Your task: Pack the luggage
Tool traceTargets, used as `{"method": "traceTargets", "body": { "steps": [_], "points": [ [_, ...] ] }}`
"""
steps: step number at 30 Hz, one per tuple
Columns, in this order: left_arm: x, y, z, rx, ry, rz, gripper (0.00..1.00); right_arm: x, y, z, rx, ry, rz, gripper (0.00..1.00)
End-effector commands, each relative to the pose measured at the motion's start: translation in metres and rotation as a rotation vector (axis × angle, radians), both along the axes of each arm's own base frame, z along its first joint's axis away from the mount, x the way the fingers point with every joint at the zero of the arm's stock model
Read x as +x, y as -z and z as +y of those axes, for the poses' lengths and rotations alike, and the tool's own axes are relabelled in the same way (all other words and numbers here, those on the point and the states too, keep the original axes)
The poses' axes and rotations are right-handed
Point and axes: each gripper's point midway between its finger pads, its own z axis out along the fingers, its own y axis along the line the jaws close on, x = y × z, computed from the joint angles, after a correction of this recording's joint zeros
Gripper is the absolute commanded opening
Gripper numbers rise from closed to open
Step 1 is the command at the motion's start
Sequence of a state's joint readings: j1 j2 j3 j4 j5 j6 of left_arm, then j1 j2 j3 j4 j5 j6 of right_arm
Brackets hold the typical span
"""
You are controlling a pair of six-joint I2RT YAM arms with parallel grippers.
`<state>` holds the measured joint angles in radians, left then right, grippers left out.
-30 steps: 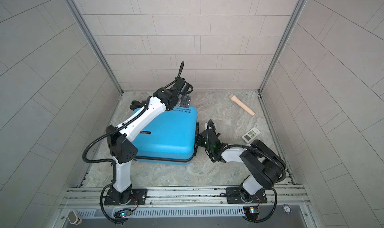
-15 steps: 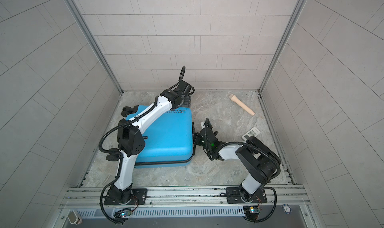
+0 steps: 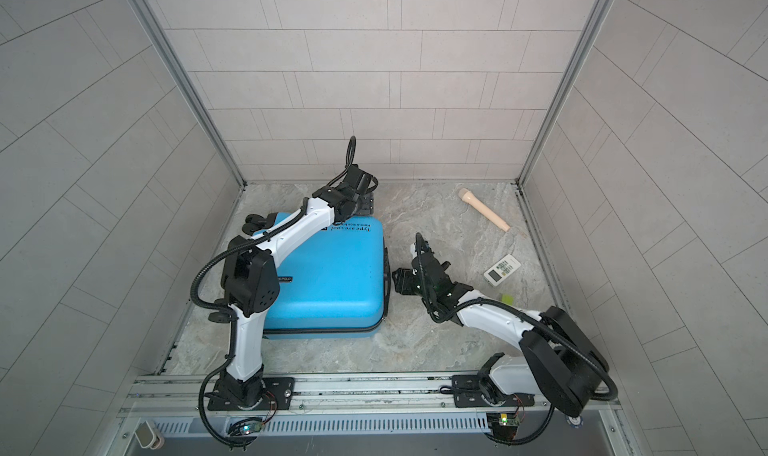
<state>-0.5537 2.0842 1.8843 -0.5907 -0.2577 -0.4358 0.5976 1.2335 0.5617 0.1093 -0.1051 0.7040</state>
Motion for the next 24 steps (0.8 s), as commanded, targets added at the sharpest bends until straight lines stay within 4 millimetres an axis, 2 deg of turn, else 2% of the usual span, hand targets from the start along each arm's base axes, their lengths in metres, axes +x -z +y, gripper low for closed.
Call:
{"method": "traceTargets", "body": {
  "steps": [1,3,7,9,12,16,20,24],
  "points": [
    [-0.039,0.035,0.006,0.048,0.027,0.181,0.78,-0.020,0.005,-0.035,-0.182,-0.033,0.008,0.59],
    [-0.038,0.017,0.002,0.025,0.043,0.151,0.81,-0.032,-0.007,-0.034,-0.179,-0.106,-0.035,0.56],
    [-0.040,-0.034,-0.003,-0.025,0.056,0.058,0.85,-0.067,-0.035,-0.021,-0.107,-0.301,-0.159,0.50],
    [-0.045,-0.051,-0.007,-0.023,0.076,0.024,0.87,-0.085,-0.040,-0.019,-0.077,-0.366,-0.215,0.50],
    [-0.056,-0.063,-0.007,-0.016,0.092,0.044,0.89,-0.107,-0.049,-0.008,0.028,-0.423,-0.340,0.51],
    [-0.075,-0.080,-0.008,-0.008,0.127,0.044,0.94,-0.126,-0.043,-0.012,-0.018,-0.435,-0.435,0.56],
    [-0.106,-0.100,-0.004,-0.013,0.180,0.074,0.97,-0.133,-0.040,-0.009,-0.049,-0.455,-0.506,0.58],
    [-0.144,-0.102,0.009,0.039,0.225,0.162,0.99,-0.134,-0.031,0.000,-0.094,-0.497,-0.544,0.59]
  ]
}}
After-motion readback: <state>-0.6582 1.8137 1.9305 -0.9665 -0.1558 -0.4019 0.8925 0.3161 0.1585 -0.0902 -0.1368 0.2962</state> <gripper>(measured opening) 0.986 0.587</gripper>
